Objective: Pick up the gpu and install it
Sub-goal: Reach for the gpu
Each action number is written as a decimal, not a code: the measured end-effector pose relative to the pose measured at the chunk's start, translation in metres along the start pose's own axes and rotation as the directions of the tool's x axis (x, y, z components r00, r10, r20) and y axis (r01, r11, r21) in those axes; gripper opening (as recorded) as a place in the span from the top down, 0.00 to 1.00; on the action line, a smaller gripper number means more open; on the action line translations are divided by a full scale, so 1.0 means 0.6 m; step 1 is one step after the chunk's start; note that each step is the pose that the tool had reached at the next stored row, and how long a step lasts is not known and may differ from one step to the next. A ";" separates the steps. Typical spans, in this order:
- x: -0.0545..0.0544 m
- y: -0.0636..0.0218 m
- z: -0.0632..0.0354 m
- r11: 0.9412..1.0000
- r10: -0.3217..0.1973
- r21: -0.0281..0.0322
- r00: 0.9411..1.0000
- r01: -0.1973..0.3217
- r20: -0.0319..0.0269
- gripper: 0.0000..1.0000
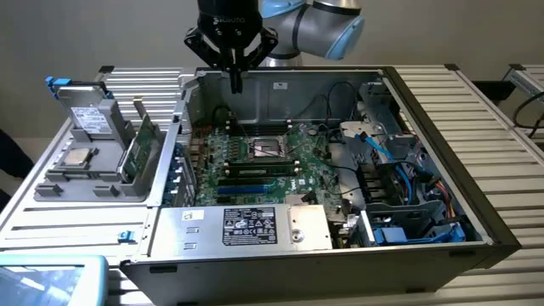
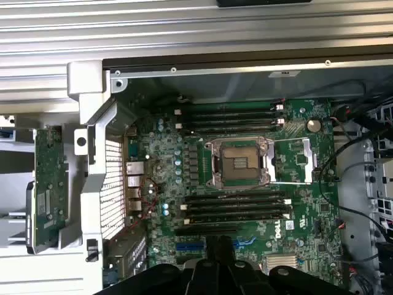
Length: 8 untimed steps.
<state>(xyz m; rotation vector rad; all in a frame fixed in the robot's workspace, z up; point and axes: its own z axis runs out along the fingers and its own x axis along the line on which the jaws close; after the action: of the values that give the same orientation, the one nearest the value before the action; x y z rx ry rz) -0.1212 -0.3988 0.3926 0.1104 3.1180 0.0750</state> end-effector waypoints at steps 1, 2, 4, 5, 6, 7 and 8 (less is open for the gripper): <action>0.000 0.000 0.000 1.000 0.000 0.000 1.000 0.000 0.000 0.88; 0.000 0.000 0.000 1.000 0.000 0.000 1.000 0.000 0.000 0.88; 0.004 0.000 0.000 1.000 0.000 0.000 1.000 0.000 0.000 0.88; 0.007 0.000 0.000 1.000 0.000 0.000 1.000 0.000 0.000 0.88; 0.012 0.000 0.000 1.000 0.000 0.000 1.000 0.000 0.000 0.88; 0.017 0.000 0.000 1.000 0.000 0.000 1.000 0.000 0.000 0.88; 0.023 0.001 0.000 1.000 0.000 0.000 1.000 0.000 0.000 0.88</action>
<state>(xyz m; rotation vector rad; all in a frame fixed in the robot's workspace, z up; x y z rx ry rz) -0.1350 -0.3974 0.3926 0.1105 3.1180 0.0751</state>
